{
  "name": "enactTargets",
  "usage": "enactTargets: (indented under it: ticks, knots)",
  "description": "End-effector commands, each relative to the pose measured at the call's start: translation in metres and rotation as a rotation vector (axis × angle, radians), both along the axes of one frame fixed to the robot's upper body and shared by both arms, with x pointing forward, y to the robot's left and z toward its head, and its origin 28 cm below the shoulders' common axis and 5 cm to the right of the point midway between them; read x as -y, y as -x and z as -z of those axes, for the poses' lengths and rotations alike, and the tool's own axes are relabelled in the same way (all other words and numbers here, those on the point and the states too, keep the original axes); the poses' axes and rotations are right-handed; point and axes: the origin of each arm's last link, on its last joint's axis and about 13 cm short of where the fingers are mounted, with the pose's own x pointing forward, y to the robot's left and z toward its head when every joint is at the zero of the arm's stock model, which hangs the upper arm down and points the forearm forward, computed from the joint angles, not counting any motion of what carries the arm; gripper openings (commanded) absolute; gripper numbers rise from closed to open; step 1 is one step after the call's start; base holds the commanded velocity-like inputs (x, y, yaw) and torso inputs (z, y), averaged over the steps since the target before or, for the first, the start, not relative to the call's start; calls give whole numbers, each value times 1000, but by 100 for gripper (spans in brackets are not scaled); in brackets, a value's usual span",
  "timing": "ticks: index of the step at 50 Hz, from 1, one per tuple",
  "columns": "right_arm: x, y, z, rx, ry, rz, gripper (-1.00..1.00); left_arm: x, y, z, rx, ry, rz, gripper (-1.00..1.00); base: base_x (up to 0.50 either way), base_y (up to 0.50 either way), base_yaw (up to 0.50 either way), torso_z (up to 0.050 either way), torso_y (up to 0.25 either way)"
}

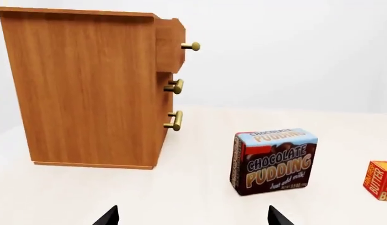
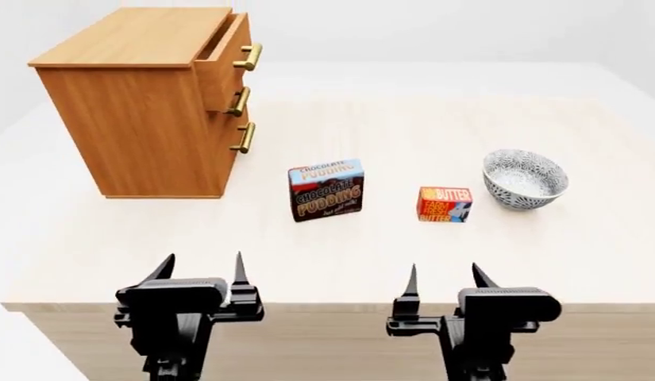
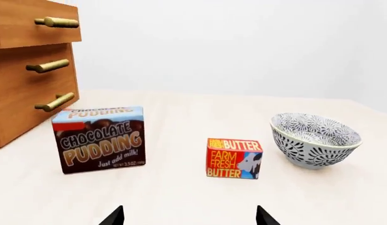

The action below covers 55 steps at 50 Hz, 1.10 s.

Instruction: Put the butter at the back in the top drawer of the cabinet and close it.

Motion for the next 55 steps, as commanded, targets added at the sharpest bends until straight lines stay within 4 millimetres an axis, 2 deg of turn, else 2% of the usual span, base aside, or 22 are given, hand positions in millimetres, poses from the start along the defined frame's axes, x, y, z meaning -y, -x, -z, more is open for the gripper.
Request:
enactTargets:
  ticks: [1, 9, 21, 55]
  knots:
    - [6, -2, -32, 36, 15, 22, 100, -2, 1, -34, 20, 8, 26, 100, 0, 0, 0, 50, 0]
    - [9, -7, -58, 47, 55, 18, 100, -3, 3, -62, 47, -8, 32, 100, 0, 0, 0, 44, 0]
    - [10, -6, -85, 87, 60, 15, 100, -5, 7, -89, 90, -34, 31, 100, 0, 0, 0, 1, 0]
    - [7, 4, -85, 122, 35, -18, 100, -6, 17, -94, 141, -21, 26, 100, 478, 0, 0, 0, 0]
